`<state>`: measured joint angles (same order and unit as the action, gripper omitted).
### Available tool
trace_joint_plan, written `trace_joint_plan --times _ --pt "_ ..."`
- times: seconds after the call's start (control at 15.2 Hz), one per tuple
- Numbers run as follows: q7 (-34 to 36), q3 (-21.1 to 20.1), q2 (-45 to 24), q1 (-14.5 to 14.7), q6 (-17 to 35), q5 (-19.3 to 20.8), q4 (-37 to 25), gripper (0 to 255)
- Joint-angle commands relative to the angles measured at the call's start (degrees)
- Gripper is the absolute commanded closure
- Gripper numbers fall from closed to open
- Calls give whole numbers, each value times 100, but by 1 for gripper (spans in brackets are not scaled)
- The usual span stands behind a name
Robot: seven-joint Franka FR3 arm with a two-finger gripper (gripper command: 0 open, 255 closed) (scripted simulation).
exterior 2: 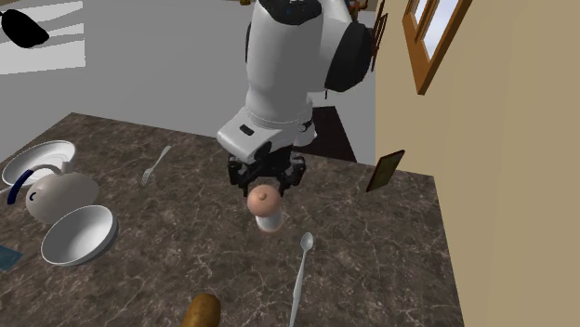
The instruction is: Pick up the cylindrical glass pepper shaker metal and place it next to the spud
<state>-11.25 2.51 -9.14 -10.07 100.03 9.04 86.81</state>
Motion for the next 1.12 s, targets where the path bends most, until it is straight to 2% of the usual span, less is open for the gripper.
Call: trace_joint_plan --times 0.0,0.33,0.59,1.06 --pt "-160 64 -396 -98 45 -41 -380 255" --pt "-500 154 -1627 -332 -179 -174 -1882 255" --pt "-744 181 -2840 -537 -669 -286 -3615 255" --pt "-655 176 -2597 -520 30 -258 -2667 255"
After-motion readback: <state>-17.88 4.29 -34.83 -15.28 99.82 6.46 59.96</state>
